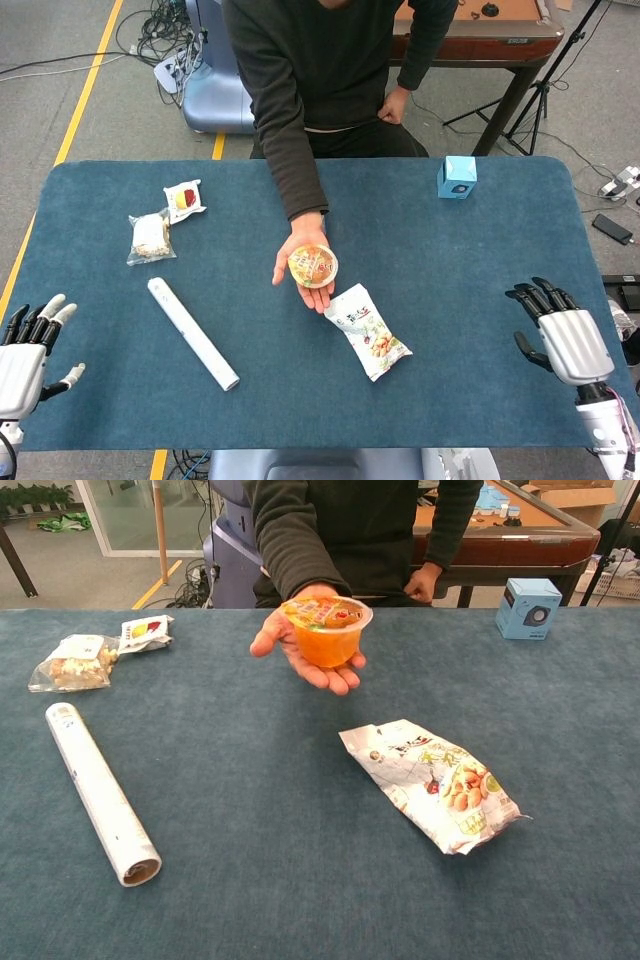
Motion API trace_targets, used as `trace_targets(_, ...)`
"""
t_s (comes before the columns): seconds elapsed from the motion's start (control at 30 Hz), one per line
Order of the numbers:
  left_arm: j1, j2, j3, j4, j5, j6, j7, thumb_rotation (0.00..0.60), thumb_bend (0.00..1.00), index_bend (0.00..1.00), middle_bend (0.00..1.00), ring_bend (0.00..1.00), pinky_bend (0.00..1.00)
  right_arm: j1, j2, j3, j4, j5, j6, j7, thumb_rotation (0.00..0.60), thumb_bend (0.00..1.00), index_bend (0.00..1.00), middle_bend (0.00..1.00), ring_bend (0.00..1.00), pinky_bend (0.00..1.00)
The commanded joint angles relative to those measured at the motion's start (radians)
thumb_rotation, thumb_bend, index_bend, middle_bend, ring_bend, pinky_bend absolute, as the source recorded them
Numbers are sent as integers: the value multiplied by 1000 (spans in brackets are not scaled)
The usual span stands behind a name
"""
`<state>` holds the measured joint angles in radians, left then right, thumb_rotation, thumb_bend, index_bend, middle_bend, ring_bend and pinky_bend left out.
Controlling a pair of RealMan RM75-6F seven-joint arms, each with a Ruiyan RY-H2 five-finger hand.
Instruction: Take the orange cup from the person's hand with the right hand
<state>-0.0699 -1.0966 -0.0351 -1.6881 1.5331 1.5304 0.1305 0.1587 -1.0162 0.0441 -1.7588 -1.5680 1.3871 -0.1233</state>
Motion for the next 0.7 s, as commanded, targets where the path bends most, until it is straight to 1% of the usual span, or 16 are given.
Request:
trace_targets(0.03, 0, -1, 0, 3, 2, 1, -4, 600, 211, 144, 75, 89, 18, 49, 17, 14, -40, -24, -52, -23, 600, 343, 209, 194, 108, 238)
trace_targets(0.17, -2, -4, 2, 9, 5, -3, -10, 600, 210, 144, 75, 89, 17, 138, 38, 44, -105, -20, -165, -42, 600, 303, 144, 153, 77, 238)
trace_targets(0.33, 2, -3, 3, 12, 8, 5, -16, 600, 210, 144, 75, 89, 17, 273, 42, 104, -169, 42, -333, -96, 600, 267, 66, 90, 21, 238)
trace_targets(0.4, 6, -2, 4, 13, 6, 9, -20, 600, 210, 144, 75, 89, 18, 329, 33, 129, -180, 76, -399, -113, 600, 266, 53, 69, 5, 238)
trace_targets(0.57, 12, -2, 6, 17, 2, 14, -25, 600, 211, 144, 75, 89, 17, 452, -13, 183, -175, 162, -521, -143, 600, 263, 42, 44, 0, 238)
trace_targets(0.7, 14, -3, 6, 20, 4, 16, -28, 600, 210, 144, 75, 89, 17, 556, -77, 216, -140, 255, -608, -188, 600, 263, 42, 43, 0, 238)
